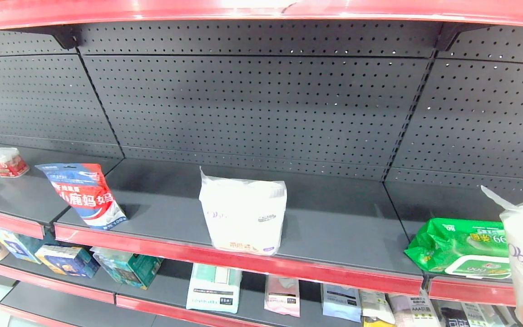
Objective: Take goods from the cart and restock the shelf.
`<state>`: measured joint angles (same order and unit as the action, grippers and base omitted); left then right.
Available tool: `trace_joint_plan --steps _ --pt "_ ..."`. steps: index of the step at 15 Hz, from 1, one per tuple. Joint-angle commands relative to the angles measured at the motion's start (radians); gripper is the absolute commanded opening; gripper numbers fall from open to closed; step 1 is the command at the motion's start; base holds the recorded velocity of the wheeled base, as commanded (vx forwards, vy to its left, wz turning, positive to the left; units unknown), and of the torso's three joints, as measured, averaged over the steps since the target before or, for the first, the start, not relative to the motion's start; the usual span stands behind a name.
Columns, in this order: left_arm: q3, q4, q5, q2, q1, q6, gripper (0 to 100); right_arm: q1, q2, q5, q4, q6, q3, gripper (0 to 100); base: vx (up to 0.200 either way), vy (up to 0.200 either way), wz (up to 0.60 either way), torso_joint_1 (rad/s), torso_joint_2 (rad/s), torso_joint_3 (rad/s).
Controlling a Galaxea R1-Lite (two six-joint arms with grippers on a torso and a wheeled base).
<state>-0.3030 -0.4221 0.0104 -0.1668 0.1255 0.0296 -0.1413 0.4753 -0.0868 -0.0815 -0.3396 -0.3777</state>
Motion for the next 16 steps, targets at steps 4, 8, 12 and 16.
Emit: trace_joint_plan --steps 4,8,12,16 --pt "0.111 0.082 -0.136 0.069 0.000 0.006 100 0.019 0.025 -0.002 0.023 -0.003 -0.003 0 0.000 0.000 0.00 0.000 0.00 0.000" --pt "0.303 0.503 -0.064 0.070 0.000 -0.025 100 0.049 0.124 -0.002 0.121 0.021 -0.037 0 0.000 0.000 0.00 0.000 0.00 0.000" --pt "0.303 0.487 -0.118 0.069 0.000 -0.062 100 0.123 0.252 -0.004 0.189 0.073 -0.109 0 0.000 0.000 0.00 0.000 0.00 0.000" --pt "0.303 0.488 -0.113 0.069 0.000 -0.100 100 0.276 0.378 -0.019 0.189 0.160 -0.204 0 0.000 0.000 0.00 0.000 0.00 0.000"
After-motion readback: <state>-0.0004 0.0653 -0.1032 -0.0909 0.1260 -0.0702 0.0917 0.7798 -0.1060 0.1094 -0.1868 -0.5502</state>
